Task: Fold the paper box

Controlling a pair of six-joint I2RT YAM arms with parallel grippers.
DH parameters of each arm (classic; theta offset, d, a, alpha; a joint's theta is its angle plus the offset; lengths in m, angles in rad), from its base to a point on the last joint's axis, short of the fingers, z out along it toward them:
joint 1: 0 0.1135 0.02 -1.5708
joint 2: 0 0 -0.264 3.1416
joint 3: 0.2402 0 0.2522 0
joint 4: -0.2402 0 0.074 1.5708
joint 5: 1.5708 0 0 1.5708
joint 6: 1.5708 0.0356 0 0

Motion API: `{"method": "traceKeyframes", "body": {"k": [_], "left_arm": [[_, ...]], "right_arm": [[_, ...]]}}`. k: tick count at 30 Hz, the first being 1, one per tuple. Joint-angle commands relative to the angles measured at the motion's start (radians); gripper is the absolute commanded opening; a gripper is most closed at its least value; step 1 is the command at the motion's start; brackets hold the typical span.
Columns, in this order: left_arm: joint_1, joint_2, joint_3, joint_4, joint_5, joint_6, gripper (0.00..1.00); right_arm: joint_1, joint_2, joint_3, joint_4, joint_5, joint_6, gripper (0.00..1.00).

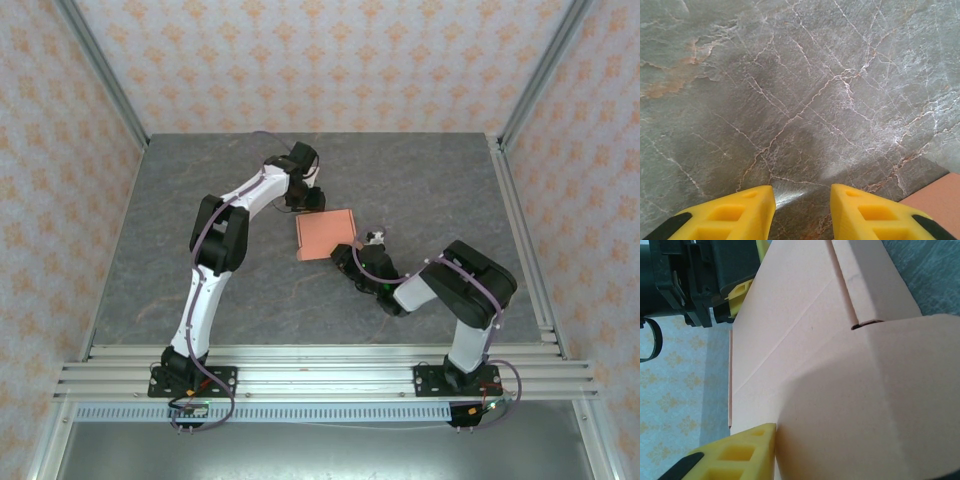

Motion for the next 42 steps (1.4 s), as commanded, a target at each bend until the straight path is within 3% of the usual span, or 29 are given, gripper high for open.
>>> {"method": "traceKeyframes", "body": {"k": [1, 11, 22, 25, 28, 32, 36, 39, 42], "left_arm": [[-0.014, 0.034, -0.049, -0.103, -0.004, 0.013, 0.36], [-0.014, 0.036, -0.043, -0.109, -0.007, 0.010, 0.35], [-0.014, 0.030, -0.050, -0.103, 0.003, 0.009, 0.34], [-0.014, 0.005, -0.071, -0.084, 0.013, 0.007, 0.34], [-0.014, -0.041, -0.102, -0.065, 0.008, 0.007, 0.46], [-0.014, -0.108, -0.118, -0.068, -0.002, 0.015, 0.51], [-0.010, -0.182, -0.175, -0.033, 0.015, 0.005, 0.57], [0.010, -0.215, -0.228, -0.009, 0.091, 0.003, 0.64], [0.030, -0.251, -0.315, 0.027, 0.148, -0.007, 0.65]], "right_arm": [[-0.001, 0.004, -0.029, 0.029, 0.015, -0.010, 0.34], [0.011, -0.050, -0.049, 0.016, 0.003, -0.042, 0.35], [0.018, -0.088, -0.057, 0.006, 0.001, -0.046, 0.32], [0.017, -0.087, -0.060, -0.001, 0.007, -0.048, 0.27], [0.017, -0.078, -0.063, 0.004, 0.012, -0.049, 0.21], [0.017, -0.092, -0.058, -0.006, 0.002, -0.068, 0.08], [0.017, -0.168, -0.035, -0.106, -0.007, -0.122, 0.07], [0.017, -0.220, -0.026, -0.183, 0.014, -0.154, 0.07], [0.008, -0.231, -0.036, -0.204, 0.023, -0.160, 0.07]]}}
